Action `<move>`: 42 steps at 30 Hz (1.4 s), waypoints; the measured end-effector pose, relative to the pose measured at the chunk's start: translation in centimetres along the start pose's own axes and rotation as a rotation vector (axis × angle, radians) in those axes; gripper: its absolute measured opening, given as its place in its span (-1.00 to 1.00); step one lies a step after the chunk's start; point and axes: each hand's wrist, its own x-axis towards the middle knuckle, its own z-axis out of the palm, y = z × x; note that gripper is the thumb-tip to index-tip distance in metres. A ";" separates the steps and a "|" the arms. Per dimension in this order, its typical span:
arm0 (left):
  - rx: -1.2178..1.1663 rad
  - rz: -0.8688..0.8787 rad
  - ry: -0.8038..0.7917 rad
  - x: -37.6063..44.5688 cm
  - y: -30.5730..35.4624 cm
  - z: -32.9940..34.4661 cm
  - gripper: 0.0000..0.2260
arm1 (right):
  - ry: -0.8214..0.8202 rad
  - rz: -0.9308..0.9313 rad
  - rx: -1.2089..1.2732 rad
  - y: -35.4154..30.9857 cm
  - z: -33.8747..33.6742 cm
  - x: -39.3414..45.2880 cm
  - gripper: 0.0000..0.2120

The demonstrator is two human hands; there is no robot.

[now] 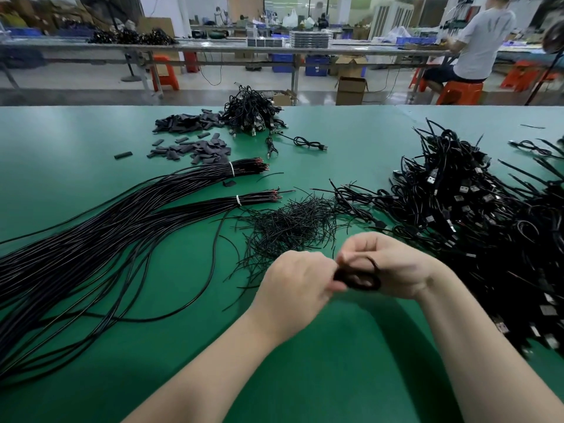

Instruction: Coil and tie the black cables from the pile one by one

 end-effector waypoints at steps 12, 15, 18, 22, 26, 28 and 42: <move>-0.554 -1.007 0.264 0.3 -0.5 0.2 -0.85 | 0.643 -0.360 -0.172 3.2 6.0 5.2 -0.90; -0.548 -1.021 0.269 0.2 -0.8 0.1 -0.85 | 0.646 -0.347 -0.224 3.3 6.1 5.3 -0.90; -0.536 -0.984 0.247 0.0 -1.2 0.2 -0.86 | 0.635 -0.330 -0.160 3.3 5.9 5.2 -0.97; -0.544 -0.914 0.231 -0.1 -1.4 0.3 -0.87 | 0.616 -0.273 -0.109 3.2 5.3 5.0 -0.95; -0.577 -0.920 0.222 -0.3 -1.7 0.5 -0.83 | 0.602 -0.233 -0.058 3.4 5.0 5.2 -0.94; -0.618 -0.919 0.227 -0.3 -1.8 0.4 -0.83 | 0.619 -0.254 -0.094 3.5 5.0 5.2 -0.93; -0.829 -0.978 0.193 -0.2 -2.1 0.3 -0.75 | 0.802 -0.975 -1.482 4.2 4.0 4.7 -0.80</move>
